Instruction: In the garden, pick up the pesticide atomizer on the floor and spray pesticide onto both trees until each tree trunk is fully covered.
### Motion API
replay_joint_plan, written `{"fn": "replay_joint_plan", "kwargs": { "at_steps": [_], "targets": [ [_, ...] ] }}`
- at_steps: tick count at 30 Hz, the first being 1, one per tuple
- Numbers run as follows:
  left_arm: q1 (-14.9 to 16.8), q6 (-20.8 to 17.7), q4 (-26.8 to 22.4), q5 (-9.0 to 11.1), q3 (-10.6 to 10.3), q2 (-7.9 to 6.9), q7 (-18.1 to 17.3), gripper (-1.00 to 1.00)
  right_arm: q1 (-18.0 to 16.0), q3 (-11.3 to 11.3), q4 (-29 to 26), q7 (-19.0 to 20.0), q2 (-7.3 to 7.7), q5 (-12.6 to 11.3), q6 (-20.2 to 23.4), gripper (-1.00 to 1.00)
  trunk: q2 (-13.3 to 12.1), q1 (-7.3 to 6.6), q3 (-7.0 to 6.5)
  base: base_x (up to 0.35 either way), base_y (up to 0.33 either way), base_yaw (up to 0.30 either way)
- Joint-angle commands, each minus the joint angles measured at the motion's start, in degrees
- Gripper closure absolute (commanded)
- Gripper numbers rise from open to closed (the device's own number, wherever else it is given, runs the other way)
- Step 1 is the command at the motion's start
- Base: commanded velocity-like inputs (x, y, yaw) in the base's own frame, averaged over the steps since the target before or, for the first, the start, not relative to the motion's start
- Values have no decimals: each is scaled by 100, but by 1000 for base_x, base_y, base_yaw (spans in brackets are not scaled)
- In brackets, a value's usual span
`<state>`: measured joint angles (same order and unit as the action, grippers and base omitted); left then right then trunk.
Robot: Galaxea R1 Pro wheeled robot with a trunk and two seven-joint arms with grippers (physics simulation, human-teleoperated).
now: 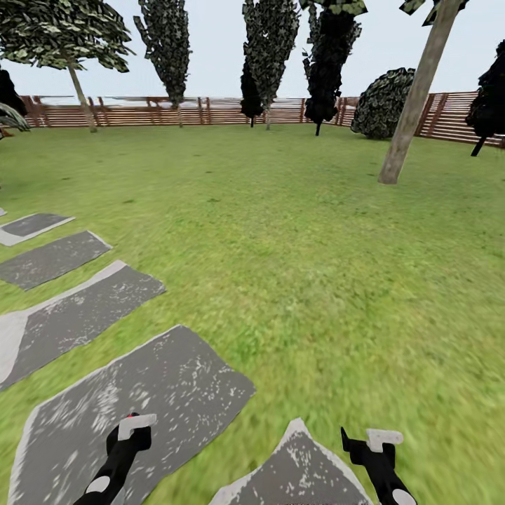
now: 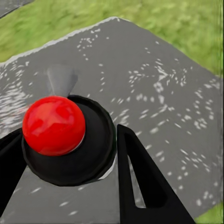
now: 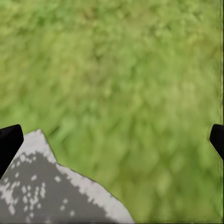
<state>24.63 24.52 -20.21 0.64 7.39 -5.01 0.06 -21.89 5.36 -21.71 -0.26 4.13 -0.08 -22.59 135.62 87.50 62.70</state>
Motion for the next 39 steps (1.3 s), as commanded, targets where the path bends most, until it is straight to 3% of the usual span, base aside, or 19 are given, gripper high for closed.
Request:
{"fn": "replay_joint_plan", "kwargs": {
  "at_steps": [1, 15, 31, 39],
  "targets": [
    [-1, 0, -1, 0, -1, 0, -6, 100, 0, 0, 0, 0, 0, 1, 0, -100, 0, 0, -2, 0, 0, -300],
    [2, 0, -9, 6, 8, 0, 3, 100, 0, 0, 0, 0, 0, 2, 0, -100, 0, 0, -31, 25, 0, -300],
    [1, -9, -10, 6, 8, -3, 3, 100, 0, 0, -6, 0, -6, -5, 0, -100, 0, 0, -36, 321, 0, -297],
    [4, -17, -10, 6, 8, -22, -14, 100, 0, 1, -17, 24, -9, -7, 0, -100, 0, 0, -36, 338, 0, -56]
  ]
}}
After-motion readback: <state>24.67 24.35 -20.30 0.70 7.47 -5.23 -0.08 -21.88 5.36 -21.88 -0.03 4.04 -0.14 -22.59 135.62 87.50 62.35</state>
